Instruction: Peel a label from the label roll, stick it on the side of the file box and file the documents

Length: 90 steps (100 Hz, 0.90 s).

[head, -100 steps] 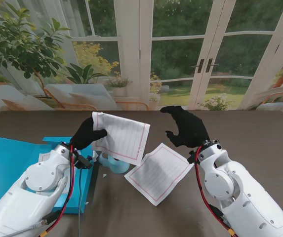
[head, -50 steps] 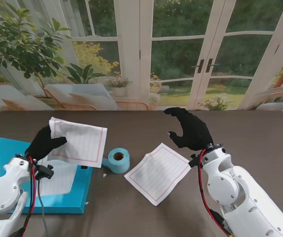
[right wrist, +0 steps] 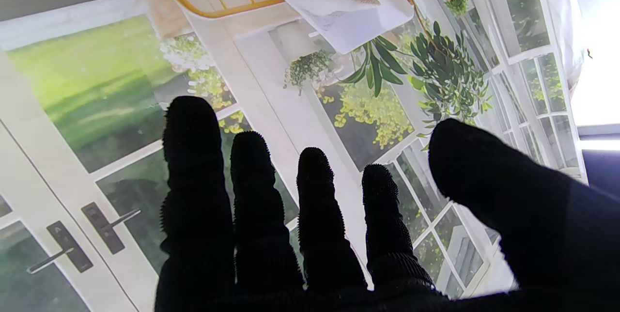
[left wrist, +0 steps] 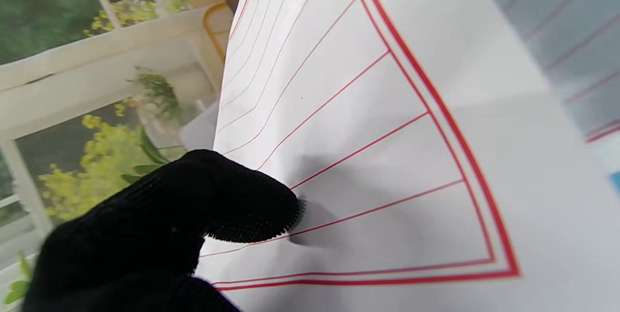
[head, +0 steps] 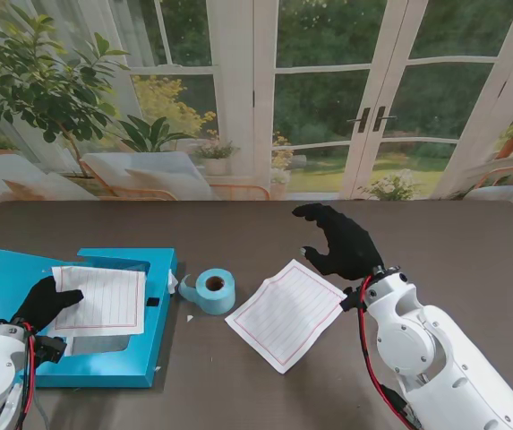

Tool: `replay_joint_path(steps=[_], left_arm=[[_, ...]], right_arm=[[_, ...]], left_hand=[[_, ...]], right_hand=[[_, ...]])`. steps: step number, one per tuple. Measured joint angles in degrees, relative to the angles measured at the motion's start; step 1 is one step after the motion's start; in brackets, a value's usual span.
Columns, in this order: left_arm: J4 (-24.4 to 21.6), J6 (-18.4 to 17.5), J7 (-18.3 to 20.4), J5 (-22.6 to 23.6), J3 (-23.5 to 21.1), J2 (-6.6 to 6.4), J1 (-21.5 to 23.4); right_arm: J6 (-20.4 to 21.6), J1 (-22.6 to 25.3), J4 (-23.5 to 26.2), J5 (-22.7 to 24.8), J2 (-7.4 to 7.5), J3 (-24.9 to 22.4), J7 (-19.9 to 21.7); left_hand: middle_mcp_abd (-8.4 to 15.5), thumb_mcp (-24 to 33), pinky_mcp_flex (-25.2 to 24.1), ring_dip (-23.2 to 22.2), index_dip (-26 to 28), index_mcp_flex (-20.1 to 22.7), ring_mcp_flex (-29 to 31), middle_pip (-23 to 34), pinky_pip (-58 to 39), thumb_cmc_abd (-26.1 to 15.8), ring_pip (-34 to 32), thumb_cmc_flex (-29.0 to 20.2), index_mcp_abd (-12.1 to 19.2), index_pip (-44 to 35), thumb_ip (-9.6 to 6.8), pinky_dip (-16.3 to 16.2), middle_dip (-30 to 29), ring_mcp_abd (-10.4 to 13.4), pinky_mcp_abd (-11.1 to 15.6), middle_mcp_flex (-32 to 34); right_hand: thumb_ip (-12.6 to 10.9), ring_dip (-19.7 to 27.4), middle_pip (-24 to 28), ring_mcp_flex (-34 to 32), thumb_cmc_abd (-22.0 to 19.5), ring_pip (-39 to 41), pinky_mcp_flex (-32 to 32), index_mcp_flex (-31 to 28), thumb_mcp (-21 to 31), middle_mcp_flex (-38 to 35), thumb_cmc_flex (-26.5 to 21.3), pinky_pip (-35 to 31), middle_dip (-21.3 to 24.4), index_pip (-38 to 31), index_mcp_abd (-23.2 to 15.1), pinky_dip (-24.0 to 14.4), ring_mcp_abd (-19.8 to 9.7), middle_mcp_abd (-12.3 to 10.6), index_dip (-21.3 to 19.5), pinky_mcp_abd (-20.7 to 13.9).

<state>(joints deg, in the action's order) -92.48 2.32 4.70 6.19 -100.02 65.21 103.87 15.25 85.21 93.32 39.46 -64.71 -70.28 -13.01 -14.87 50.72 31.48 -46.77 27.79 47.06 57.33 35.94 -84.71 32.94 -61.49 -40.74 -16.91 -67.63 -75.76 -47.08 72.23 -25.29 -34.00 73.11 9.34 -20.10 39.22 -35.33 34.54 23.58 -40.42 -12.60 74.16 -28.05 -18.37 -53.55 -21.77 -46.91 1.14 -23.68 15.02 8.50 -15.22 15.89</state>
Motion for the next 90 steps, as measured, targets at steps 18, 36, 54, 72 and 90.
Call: replay_joint_path(steps=[18, 36, 54, 72, 90], left_arm=[[0.96, 4.76, 0.3, 3.23, -0.07, -0.07, 0.09], [1.55, 8.35, 0.58, 7.27, 0.47, -0.33, 0.02], [1.63, 13.58, 1.21, 12.36, 1.74, -0.94, -0.39], [1.69, 16.14, 1.32, 15.1, 2.59, -1.22, -1.18], [0.97, 19.29, 2.18, 20.82, 3.68, -1.72, -1.9]], right_arm=[[0.61, 0.11, -0.29, -0.26, 0.06, 0.08, 0.5], [0.96, 0.33, -0.35, -0.98, 0.1, 0.01, 1.18], [1.38, 0.56, -0.34, -1.43, 0.19, -0.01, 1.88], [1.68, 0.76, -0.31, -1.93, 0.28, -0.01, 2.6], [1.71, 0.95, -0.24, -2.57, 0.32, -0.01, 3.1]], left_hand=[[0.01, 0.0, -1.4, -0.65, -0.88, -1.88, -1.51, 0.61, 0.27, -0.1, -0.06, 0.0, -0.04, -0.65, 0.03, -0.2, 1.27, -0.05, 0.68, -1.57], [0.4, 0.0, -3.08, -0.69, -2.89, -6.08, -4.23, 1.53, 0.88, -0.1, -0.12, 0.03, -0.16, 0.42, 0.06, -0.78, 3.02, -0.05, 2.3, -6.32], [0.01, -1.98, -6.23, -1.35, -3.11, -9.77, -8.37, 1.77, 2.23, -0.12, -0.13, 0.37, -1.98, 9.93, 1.27, -2.16, 4.6, 0.01, 4.43, -12.33], [-1.76, -7.26, -10.64, -1.38, -1.67, -13.0, -13.44, 1.75, 4.86, -0.25, 0.49, 2.4, -4.21, 19.38, 3.72, -3.91, 4.37, 0.03, 6.58, -19.28], [-4.53, -16.96, -18.39, -1.01, -3.86, -17.76, -22.9, 0.62, 9.33, -5.8, 7.78, 3.26, -6.65, 28.86, 5.99, -4.33, -9.49, -0.02, 9.48, -30.9]], right_hand=[[0.0, 0.0, 0.0, 0.0, -0.53, 0.0, 0.0, 0.0, -1.07, 0.0, 0.0, 0.02, 0.0, 0.01, 0.0, -0.02, 0.0, 0.0, 0.0, 0.0], [0.0, 0.0, 0.0, 0.0, -0.57, 0.01, 0.01, 0.0, -1.19, 0.0, 0.0, 0.46, 0.0, 0.01, 0.9, -0.04, 0.0, 0.0, 0.0, 0.0], [0.0, 0.0, 0.0, 0.0, -1.24, 0.01, 0.01, 0.0, -1.24, 0.0, 0.65, 0.59, 0.01, 0.01, 1.57, -0.1, 0.0, 0.0, 0.0, 0.0], [0.0, 0.0, 0.0, 0.0, -1.24, 0.01, 0.01, 0.02, -1.28, 0.01, 0.65, 0.62, 0.01, 0.01, 2.18, -0.13, 0.01, 0.0, 0.0, 0.0], [0.0, 0.0, 0.0, 0.0, -1.24, 0.01, 0.01, 0.04, -1.3, 0.04, 0.65, 0.7, 0.01, 0.01, 2.92, -0.21, 0.01, 0.01, 0.0, 0.0]])
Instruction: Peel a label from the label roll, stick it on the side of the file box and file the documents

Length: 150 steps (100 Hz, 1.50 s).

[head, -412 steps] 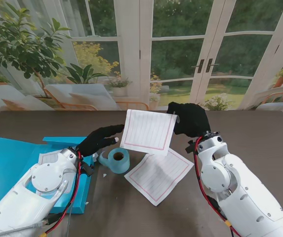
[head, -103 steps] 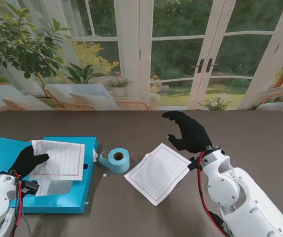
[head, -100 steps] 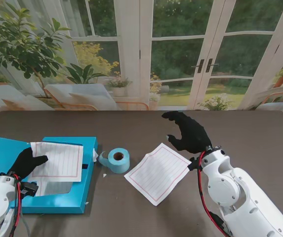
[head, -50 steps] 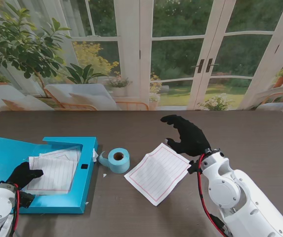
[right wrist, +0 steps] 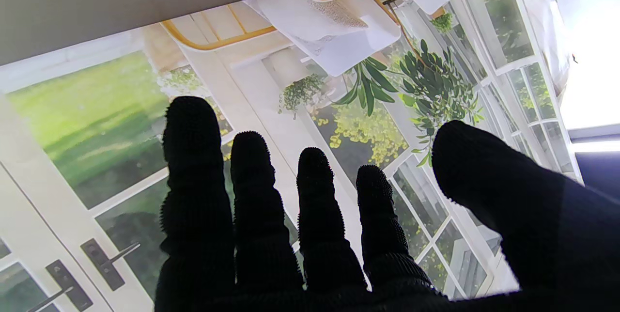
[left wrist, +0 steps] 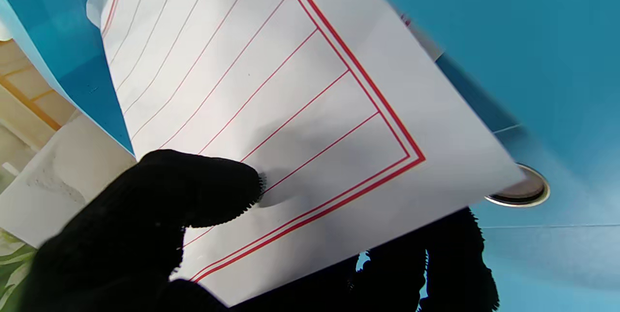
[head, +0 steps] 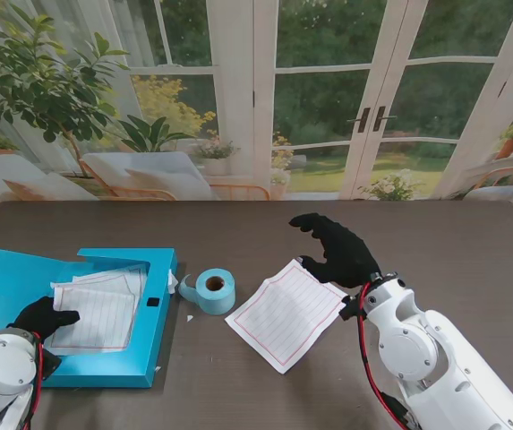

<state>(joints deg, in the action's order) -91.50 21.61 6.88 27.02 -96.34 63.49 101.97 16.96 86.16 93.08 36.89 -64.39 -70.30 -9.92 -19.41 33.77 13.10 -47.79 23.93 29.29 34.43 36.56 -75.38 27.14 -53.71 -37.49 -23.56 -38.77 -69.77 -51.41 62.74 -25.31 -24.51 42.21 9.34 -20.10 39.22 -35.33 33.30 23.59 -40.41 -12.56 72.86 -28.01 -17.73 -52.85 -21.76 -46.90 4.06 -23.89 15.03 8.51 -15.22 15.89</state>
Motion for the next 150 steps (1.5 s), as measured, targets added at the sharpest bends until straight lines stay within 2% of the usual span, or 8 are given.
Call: replay_joint_path(steps=[12, 16, 45, 55, 85, 110, 140, 150], left_arm=[[-0.7, 2.11, 1.33, -0.08, 0.5, -0.41, -0.62], [-0.81, 2.35, 1.62, -0.08, 0.64, -0.51, -0.85], [-1.17, 4.79, 4.2, 2.39, 2.92, -1.32, -2.7], [-1.17, 5.65, 5.27, 2.82, 3.71, -1.61, -3.48], [-2.25, 6.61, 7.94, 7.03, 3.82, -2.24, -3.57], [-6.26, 9.4, 9.28, 12.43, 1.88, -2.56, -0.76], [-6.36, 10.04, 9.17, 11.43, 2.44, -3.0, -0.74], [-5.43, 7.2, 8.6, 11.14, 2.81, -2.95, -1.12]], right_arm=[[0.01, 0.18, 0.01, -0.11, 0.01, 0.0, 0.09], [0.03, 0.22, 0.01, -0.11, 0.02, 0.0, 0.13], [0.01, 0.44, -0.01, -0.64, 0.04, 0.01, 0.48], [0.01, 0.47, -0.03, -0.76, 0.05, 0.03, 0.59], [0.03, 0.52, -0.1, -1.1, 0.07, 0.01, 1.01], [0.0, 0.55, -0.12, -1.36, 0.07, 0.12, 1.02], [-0.02, 0.69, -0.08, -1.77, 0.09, 0.2, 1.49], [0.14, 0.66, -0.16, 0.14, 0.15, 0.07, 1.42]], left_hand=[[-2.05, -1.52, -5.79, 3.55, -1.95, -4.49, -6.83, -3.76, 3.01, -1.1, 8.68, 0.6, -2.12, 3.97, 0.71, 0.98, -6.97, -0.79, 1.44, -6.95], [-2.53, -1.6, -6.92, 4.65, -2.74, -4.55, -7.9, -4.6, 3.42, -1.1, 10.83, 0.57, -2.55, 5.25, 1.88, 1.61, -8.49, -0.83, 1.58, -7.75], [-4.42, -2.45, -10.11, 9.4, -6.82, -4.61, -11.54, -11.48, 7.25, -1.1, 21.1, 0.6, -4.33, 14.15, 1.91, 5.94, -15.54, -1.49, 2.07, -10.09], [-4.71, -3.1, -10.54, 10.78, -7.64, -4.61, -12.54, -13.37, 9.55, -2.43, 23.95, 1.24, -4.71, 16.81, 3.24, 7.4, -17.35, -1.55, 2.08, -10.73], [-5.01, -4.45, -11.81, 12.79, -8.51, -4.62, -13.86, -17.53, 13.74, -3.58, 28.26, 3.5, -4.9, 20.96, 5.52, 8.93, -21.39, -1.59, 2.19, -12.04], [-5.22, -4.44, -12.0, 13.24, -8.98, -4.52, -14.36, -18.06, 15.08, -3.58, 29.16, 3.5, -5.1, 22.19, 5.52, 9.54, -22.43, -1.99, 2.22, -12.05], [-5.61, -4.44, -12.0, 13.24, -9.07, -4.13, -14.36, -18.69, 15.65, -3.58, 29.7, 3.5, -5.39, 23.39, 5.52, 9.55, -23.1, -2.03, 2.24, -12.05], [-4.91, -4.42, -12.69, 14.11, -9.08, -3.55, -15.7, -19.3, 16.62, -3.65, 30.03, 3.5, -4.71, 23.48, 5.52, 9.59, -23.23, -1.55, 3.77, -12.05]], right_hand=[[0.0, 0.0, 0.0, 0.0, 0.0, 0.0, 0.0, 0.0, 0.0, 0.0, 0.0, 0.11, 0.0, 0.0, 0.04, -0.07, 0.0, 0.01, 0.0, 0.0], [0.0, 0.0, 0.0, 0.0, 0.0, 0.01, 0.0, 0.0, -0.01, 0.0, 0.0, 0.39, 0.0, 0.0, 0.04, -0.1, 0.0, 0.01, 0.0, 0.0], [0.0, 0.0, 0.0, 0.0, -1.19, 0.21, 0.0, 0.01, -0.02, 0.0, 0.0, 0.54, 0.0, 0.0, 0.58, -1.27, 0.0, 0.05, 0.0, 0.0], [0.0, 0.0, 0.0, 0.0, -1.21, 0.21, 0.0, 0.01, -0.02, 0.0, 0.0, 0.54, 0.0, 0.0, 0.6, -1.29, 0.01, 0.07, 0.0, 0.0], [0.0, 0.0, 0.0, 0.0, -1.25, 0.32, 0.0, 0.01, -0.05, 0.02, 0.0, 0.57, 0.0, 0.0, 1.19, -1.3, 0.01, 0.18, 0.0, 0.0], [0.0, 0.0, 0.0, 0.0, -1.26, 0.32, 0.0, 0.02, -0.05, 0.02, 0.0, 0.71, 0.0, 0.0, 1.27, -1.32, 0.01, 0.2, 0.0, 0.0], [0.0, 0.0, 0.0, 0.0, -1.26, 0.34, 0.01, 0.03, -0.07, 0.03, 0.02, 1.14, 0.0, 0.0, 1.4, -1.37, 0.01, 0.26, 0.0, 0.0], [0.0, 0.0, 0.0, 0.0, -1.39, 0.35, 0.01, 0.03, -1.22, 0.04, 1.4, 1.16, 0.0, 0.0, 1.4, -1.38, 0.01, 0.29, 0.0, 0.0]])
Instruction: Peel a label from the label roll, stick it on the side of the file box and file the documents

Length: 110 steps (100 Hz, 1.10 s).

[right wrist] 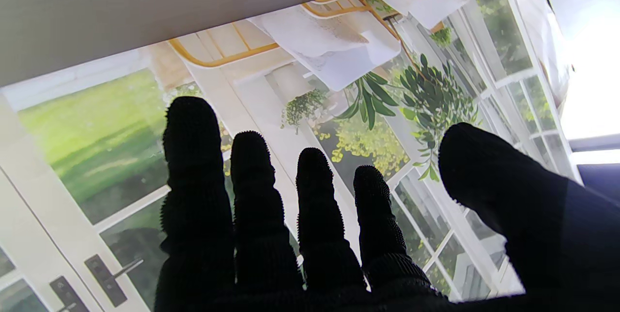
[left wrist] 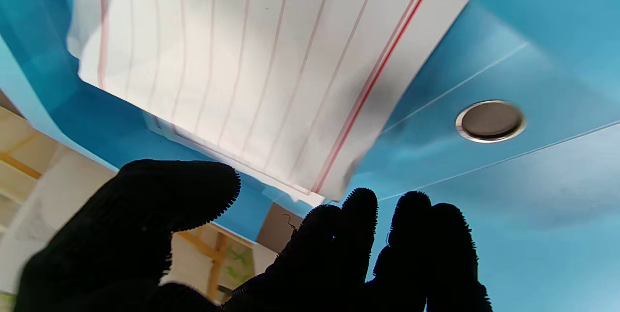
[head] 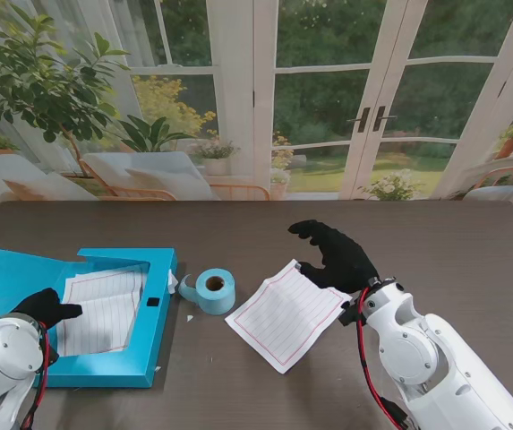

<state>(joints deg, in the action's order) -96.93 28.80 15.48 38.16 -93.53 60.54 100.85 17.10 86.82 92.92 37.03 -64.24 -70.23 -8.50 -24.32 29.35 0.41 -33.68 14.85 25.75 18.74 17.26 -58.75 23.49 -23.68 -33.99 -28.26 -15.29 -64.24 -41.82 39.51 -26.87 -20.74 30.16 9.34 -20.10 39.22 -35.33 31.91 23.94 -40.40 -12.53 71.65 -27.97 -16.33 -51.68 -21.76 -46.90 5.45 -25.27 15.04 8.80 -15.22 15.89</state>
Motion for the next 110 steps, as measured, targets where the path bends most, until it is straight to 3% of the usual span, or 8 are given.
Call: replay_joint_path(steps=[5, 8, 18, 23, 44, 55, 84, 110], left_arm=[[0.33, -2.29, -0.75, 0.46, 0.03, 0.09, 0.01], [0.47, -3.31, -1.89, 1.13, 0.14, 0.17, 0.03], [1.13, -7.55, -10.76, 3.91, 0.58, 1.06, 0.18], [1.16, -9.32, -12.41, 3.69, 0.49, 1.41, 0.15], [-1.12, -18.95, -11.4, -0.44, -0.64, 2.04, -0.01], [-1.98, -26.69, -12.61, -4.56, -0.76, 2.13, -0.17], [-2.24, -42.77, -15.33, -12.77, 2.57, 2.45, -2.16], [0.58, -50.19, -20.24, -16.11, 9.27, 2.96, -4.92]], right_arm=[[0.39, -0.09, -0.25, 2.12, 0.07, -0.1, -0.2], [0.64, -0.17, -0.46, 3.03, 0.15, -0.11, -0.32], [1.03, -0.38, -1.03, 3.13, 0.46, -0.03, -0.36], [1.01, -0.41, -1.1, 2.94, 0.55, 0.04, -0.26], [0.98, -0.47, -1.33, 3.28, 0.71, 0.21, 0.07], [1.03, -0.45, -1.35, 3.38, 0.75, 0.13, 0.3], [1.44, -0.45, -1.73, 3.76, 0.82, -0.03, 0.29], [2.39, -0.46, -2.3, 4.76, 0.97, -0.12, 0.28]], left_hand=[[0.66, -0.58, -0.81, 0.0, 0.0, 0.69, -0.91, -0.45, 0.01, -0.7, 0.37, 0.56, 0.95, 0.0, 0.0, 0.0, -0.33, 1.01, 1.38, -0.07], [1.04, -1.03, -0.84, 0.0, 0.0, 1.09, -1.04, -0.64, 0.01, -0.61, 0.38, 0.63, 1.4, -0.34, 1.23, 0.01, -0.75, 1.51, 1.78, -0.08], [1.88, -1.39, -1.7, 0.01, 0.07, 1.49, -1.64, -3.74, 0.25, -0.66, 0.65, 0.66, 2.58, -1.06, 2.32, 0.01, -4.19, 2.08, 2.09, -0.08], [2.31, -1.9, -2.21, 0.01, -0.16, 1.84, -1.8, -5.23, 1.34, -0.74, 1.55, 1.42, 3.07, -0.9, 2.33, 0.04, -6.17, 2.29, 2.2, -0.09], [4.51, -1.53, -3.58, 5.8, -2.35, 3.77, -3.05, -10.79, 16.9, -0.72, 9.91, 1.32, 5.07, 2.69, 2.33, 5.51, -12.8, 4.89, 3.27, 0.09], [5.54, -1.53, -3.62, 7.97, -2.38, 4.52, -3.79, -11.39, 24.65, -0.71, 13.01, 1.32, 6.31, 3.44, 2.33, 7.34, -15.22, 5.87, 3.94, 0.09], [8.33, -1.49, -0.9, 11.9, -3.4, 5.13, -4.36, -12.3, 43.26, -0.68, 18.3, 1.28, 8.65, 6.63, 2.33, 7.51, -20.31, 7.2, 3.98, 0.09], [9.39, -0.41, -0.9, 12.43, -3.46, 5.16, -4.36, -12.3, 44.83, -0.66, 18.51, 1.26, 9.7, 6.91, 2.33, 6.82, -21.01, 7.31, 3.98, 0.09]], right_hand=[[0.0, 0.0, 0.0, 0.0, 0.0, 0.05, 0.0, 0.0, 0.0, 0.0, 0.02, 0.0, 0.0, 0.0, 0.0, -0.01, 0.0, 0.01, 0.0, 0.0], [0.0, 0.0, 0.0, 0.0, 0.0, 0.06, 0.0, 0.0, 0.0, 0.0, 0.03, 0.0, 0.0, 0.0, 0.0, -0.01, 0.0, 0.01, 0.0, 0.0], [0.0, 0.0, 0.0, 0.0, 0.0, 0.07, 0.0, 0.0, -0.05, 0.0, 0.61, 0.01, 0.0, 0.0, 0.0, -0.02, 0.0, 0.01, 0.0, 0.0], [0.0, 0.0, 0.0, 0.0, 0.0, 0.07, 0.0, 0.0, -1.19, 0.0, 0.61, 0.01, 0.0, 0.0, 0.0, -0.02, 0.0, 0.01, 0.0, 0.0], [0.0, 0.0, 0.0, 0.0, 0.0, 0.07, 0.0, 0.0, -1.24, 0.03, 0.68, 0.01, 0.0, 0.0, 0.0, -0.03, 0.0, 0.02, 0.0, 0.0], [0.0, 0.0, 0.0, 0.0, 0.0, 0.07, 0.0, 0.0, -1.48, 0.05, 0.76, 0.01, 0.0, 0.0, 0.0, -0.03, 0.0, 0.02, 0.0, 0.0], [0.0, 0.0, 0.0, 0.03, 0.04, 0.07, 0.0, -0.04, -2.71, 0.13, 1.42, 0.47, 0.0, 0.0, 0.0, -0.04, 0.0, 0.02, 0.0, 0.0], [0.0, 0.0, -0.73, 0.56, 0.09, 0.39, 0.0, -0.05, -3.94, 0.87, 1.48, 0.7, 0.0, 0.0, -0.07, -0.06, 0.0, 0.02, 0.0, 0.0]])
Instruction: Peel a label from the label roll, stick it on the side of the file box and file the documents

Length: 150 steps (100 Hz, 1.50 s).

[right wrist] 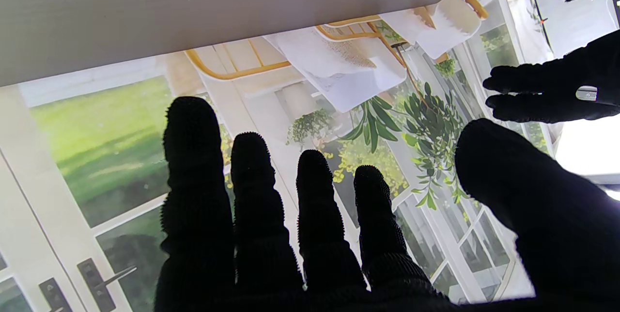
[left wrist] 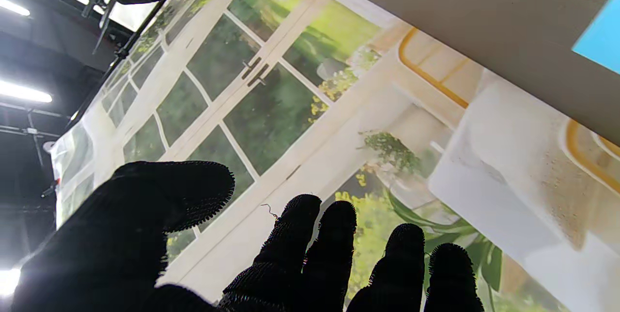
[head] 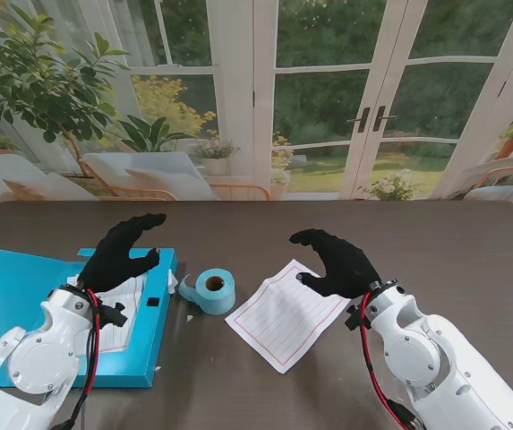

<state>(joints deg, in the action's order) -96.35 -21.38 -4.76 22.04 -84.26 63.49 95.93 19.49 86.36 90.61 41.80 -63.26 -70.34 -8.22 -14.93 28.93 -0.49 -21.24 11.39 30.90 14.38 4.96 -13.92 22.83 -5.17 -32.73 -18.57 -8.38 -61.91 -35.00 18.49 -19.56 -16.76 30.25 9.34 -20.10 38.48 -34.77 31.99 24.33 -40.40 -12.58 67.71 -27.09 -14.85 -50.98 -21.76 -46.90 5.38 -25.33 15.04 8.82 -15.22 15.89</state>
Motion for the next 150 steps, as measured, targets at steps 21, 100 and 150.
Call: replay_joint_path(steps=[21, 100, 150], left_arm=[[3.16, -2.64, -2.61, -1.86, 4.02, 1.14, -1.45], [3.36, -1.28, 0.33, -3.81, 4.74, 1.49, -1.04], [0.72, -0.46, 0.83, -3.98, 4.19, 1.33, 0.27]], right_arm=[[0.4, 0.05, -0.42, 0.52, 0.23, -0.16, 0.63], [4.31, -6.62, -8.94, 23.8, 5.1, 5.72, 6.71], [-1.56, -7.84, -10.76, 32.05, 7.23, 10.85, 5.78]], left_hand=[[0.02, 0.67, 0.0, 0.03, 0.0, 1.91, 0.0, 0.0, 1.29, 0.73, 0.15, -0.13, 0.12, 0.35, 0.0, -0.05, -0.16, 0.0, -0.02, 0.0], [0.03, 1.32, -0.03, 0.62, 0.0, 2.82, -0.03, 0.0, 2.03, 1.11, 0.53, -1.32, 0.13, 0.45, -0.65, -0.71, -0.71, 0.0, -0.05, 0.07], [0.03, 1.32, -0.05, 0.63, 0.0, 2.85, -0.03, 0.0, 2.71, 1.11, 0.53, -1.32, 0.13, 0.45, -0.65, -0.72, -0.71, -0.01, -0.05, 0.08]], right_hand=[[0.0, 0.0, 0.01, 0.61, 0.0, -0.82, 0.08, 0.0, -0.03, 0.1, 0.0, 0.62, 0.0, 0.0, -0.63, -0.09, 0.0, 0.0, 0.0, 0.0], [1.71, 1.19, -1.28, 11.7, 16.51, -3.02, 0.19, 5.38, 1.47, 14.91, 4.37, 6.31, 0.6, 4.34, -3.57, -1.4, -4.31, -0.11, 3.55, -4.45], [2.26, 1.54, -2.18, 12.99, 20.78, -2.18, 1.67, 5.38, 3.98, 14.98, 4.35, 6.34, 1.33, 15.87, 0.03, -1.4, -4.91, -0.77, 10.67, -5.45]])
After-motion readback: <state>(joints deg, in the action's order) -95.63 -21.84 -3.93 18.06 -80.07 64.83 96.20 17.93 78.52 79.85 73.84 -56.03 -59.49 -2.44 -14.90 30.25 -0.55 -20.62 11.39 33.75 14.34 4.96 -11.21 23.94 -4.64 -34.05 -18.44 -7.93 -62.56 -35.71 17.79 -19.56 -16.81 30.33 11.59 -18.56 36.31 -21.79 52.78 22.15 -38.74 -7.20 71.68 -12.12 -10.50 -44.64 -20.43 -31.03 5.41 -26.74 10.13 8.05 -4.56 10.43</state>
